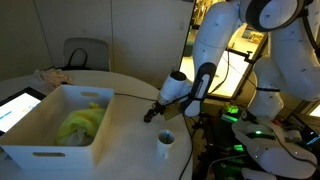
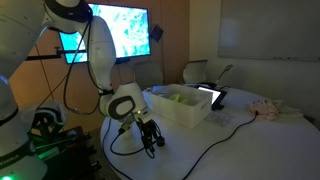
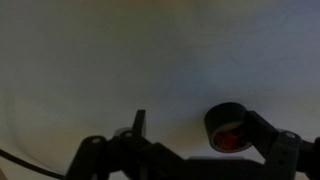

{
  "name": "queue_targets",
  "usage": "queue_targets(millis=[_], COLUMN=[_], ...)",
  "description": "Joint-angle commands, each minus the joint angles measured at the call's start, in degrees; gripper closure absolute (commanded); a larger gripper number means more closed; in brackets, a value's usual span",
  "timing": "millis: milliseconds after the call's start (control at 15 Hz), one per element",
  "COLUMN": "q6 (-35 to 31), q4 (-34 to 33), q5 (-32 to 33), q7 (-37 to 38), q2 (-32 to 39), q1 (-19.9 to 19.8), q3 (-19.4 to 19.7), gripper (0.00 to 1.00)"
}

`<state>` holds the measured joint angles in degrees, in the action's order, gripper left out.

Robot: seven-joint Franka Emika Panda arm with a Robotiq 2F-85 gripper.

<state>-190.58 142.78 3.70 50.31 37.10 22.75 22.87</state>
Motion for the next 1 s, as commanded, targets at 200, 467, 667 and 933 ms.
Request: queue_targets(millis=[200,467,667,933], q6=[-2.7,-3.5,-3.2,-2.6], q4=[-0.6,-1.2,-2.4,-4.1], q5=[-14.5,-18.9,-21.7,-23.9], q7=[-14.0,-19.0,-21.8,-24.1], q2=[-1.7,-2.8,-2.1,-0.7], q1=[-6.0,-9.9,-11.3,-12.3], q3=[-7.1,-10.3,-11.2,-12.2], gripper=[0.00,0.00,0.00,0.00])
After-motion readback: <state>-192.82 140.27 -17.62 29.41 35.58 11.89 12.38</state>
